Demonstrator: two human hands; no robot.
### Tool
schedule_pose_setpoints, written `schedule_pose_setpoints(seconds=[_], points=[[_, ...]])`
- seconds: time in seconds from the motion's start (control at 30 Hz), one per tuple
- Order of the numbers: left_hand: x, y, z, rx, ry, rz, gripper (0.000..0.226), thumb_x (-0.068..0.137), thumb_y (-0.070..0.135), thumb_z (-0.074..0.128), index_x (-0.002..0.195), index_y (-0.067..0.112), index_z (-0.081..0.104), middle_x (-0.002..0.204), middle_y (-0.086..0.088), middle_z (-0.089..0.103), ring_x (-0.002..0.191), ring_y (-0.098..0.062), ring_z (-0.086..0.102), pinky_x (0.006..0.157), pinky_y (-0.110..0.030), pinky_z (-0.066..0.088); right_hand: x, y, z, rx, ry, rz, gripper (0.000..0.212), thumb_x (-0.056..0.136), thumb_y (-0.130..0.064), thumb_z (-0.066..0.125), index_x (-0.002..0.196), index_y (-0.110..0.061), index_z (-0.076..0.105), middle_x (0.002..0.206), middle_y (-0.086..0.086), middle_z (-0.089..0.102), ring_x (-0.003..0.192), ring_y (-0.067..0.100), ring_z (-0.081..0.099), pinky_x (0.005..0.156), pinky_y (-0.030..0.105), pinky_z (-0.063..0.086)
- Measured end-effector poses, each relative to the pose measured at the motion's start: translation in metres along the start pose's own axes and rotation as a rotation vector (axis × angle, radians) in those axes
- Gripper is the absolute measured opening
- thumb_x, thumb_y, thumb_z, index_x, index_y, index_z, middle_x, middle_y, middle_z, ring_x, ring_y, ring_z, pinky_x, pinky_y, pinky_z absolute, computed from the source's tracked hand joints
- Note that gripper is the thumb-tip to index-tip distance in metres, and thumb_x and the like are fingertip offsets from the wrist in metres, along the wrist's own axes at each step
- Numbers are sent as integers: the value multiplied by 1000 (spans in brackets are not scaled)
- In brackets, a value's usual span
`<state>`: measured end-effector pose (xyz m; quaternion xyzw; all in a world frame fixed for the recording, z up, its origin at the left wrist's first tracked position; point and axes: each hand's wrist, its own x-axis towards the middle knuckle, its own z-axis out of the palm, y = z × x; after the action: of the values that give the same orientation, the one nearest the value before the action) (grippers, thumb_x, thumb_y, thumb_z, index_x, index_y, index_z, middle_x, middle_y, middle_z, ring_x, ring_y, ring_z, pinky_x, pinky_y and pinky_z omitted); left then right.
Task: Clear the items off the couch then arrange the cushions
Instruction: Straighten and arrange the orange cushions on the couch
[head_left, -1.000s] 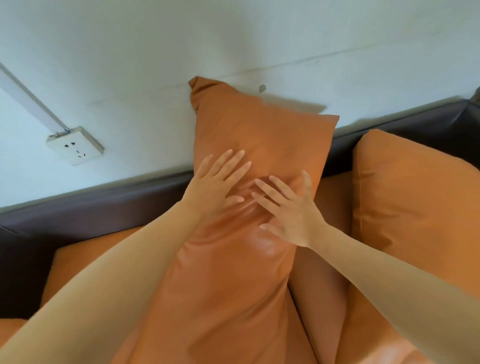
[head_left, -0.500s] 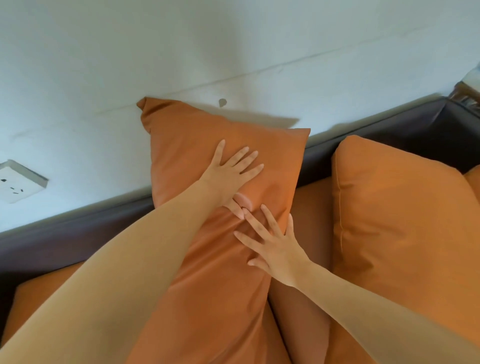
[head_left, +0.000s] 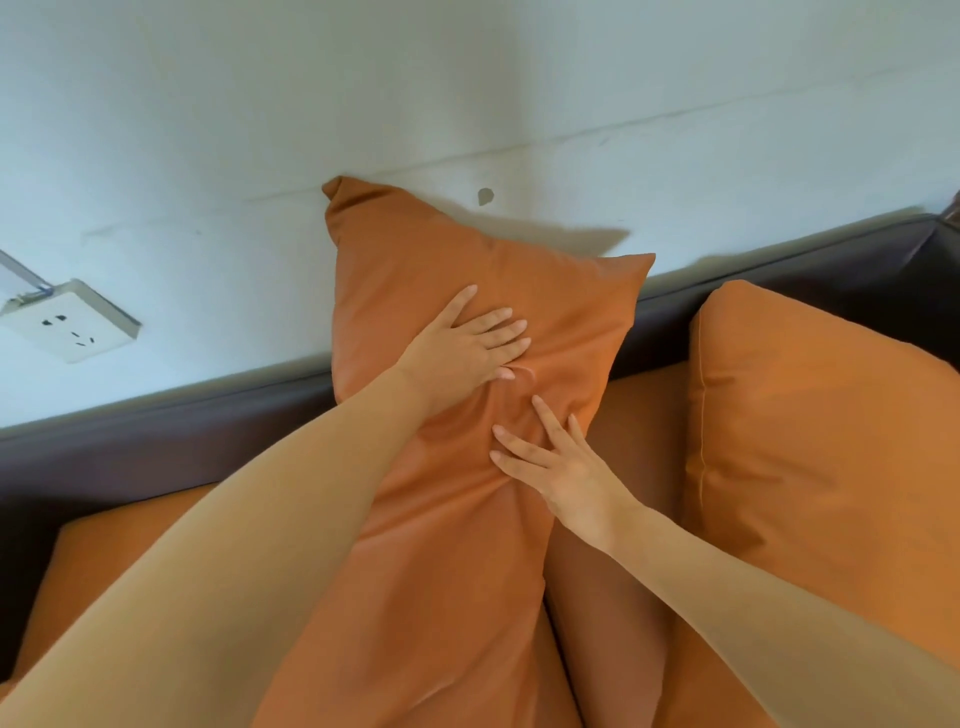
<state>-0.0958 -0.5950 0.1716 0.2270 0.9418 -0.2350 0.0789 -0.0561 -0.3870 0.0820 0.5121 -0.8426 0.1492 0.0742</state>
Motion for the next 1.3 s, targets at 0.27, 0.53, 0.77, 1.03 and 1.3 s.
schedule_pose_setpoints(seconds=[0.27, 0.53, 0.77, 1.03, 1.3], points=[[-63, -25, -4, -138, 360, -66, 53, 99, 35, 26, 142, 12, 46, 140, -10, 53, 131, -32, 47, 99, -58, 43, 34, -25, -39, -87, 67, -180, 61, 64, 5, 82, 120, -10, 66, 133, 10, 58, 120, 58, 43, 78, 71, 46], [-142, -46, -31, -217, 448, -181, 52, 99, 32, 26, 143, 9, 44, 137, -15, 55, 127, -40, 50, 87, -57, 52, 65, -68, -81, -194, 89, -387, 40, 80, 1, 58, 118, -10, 66, 132, 11, 59, 119, 56, 47, 77, 69, 48], [-223, -61, -46, -188, 505, -523, 51, 102, 37, 29, 138, 9, 51, 129, -14, 62, 117, -38, 59, 76, -54, 56, 110, -104, -115, -249, 102, -518, 42, 88, -8, 38, 119, -9, 66, 134, 8, 58, 120, 52, 49, 79, 68, 48], [-303, -56, 7, -235, 372, -898, 47, 102, 40, 34, 134, 13, 57, 123, -11, 66, 112, -38, 62, 64, -53, 56, 155, -168, -69, -113, 123, -542, 52, 69, 15, 69, 118, -4, 66, 132, 6, 60, 115, 50, 55, 77, 57, 55], [-331, -79, 84, -301, 222, -981, 51, 100, 42, 29, 137, 16, 54, 133, -16, 58, 121, -42, 54, 78, -61, 51, 166, -216, 9, 147, 31, -234, 49, 95, -17, 29, 140, -21, 46, 157, -10, 26, 146, 27, 18, 97, 65, 39]])
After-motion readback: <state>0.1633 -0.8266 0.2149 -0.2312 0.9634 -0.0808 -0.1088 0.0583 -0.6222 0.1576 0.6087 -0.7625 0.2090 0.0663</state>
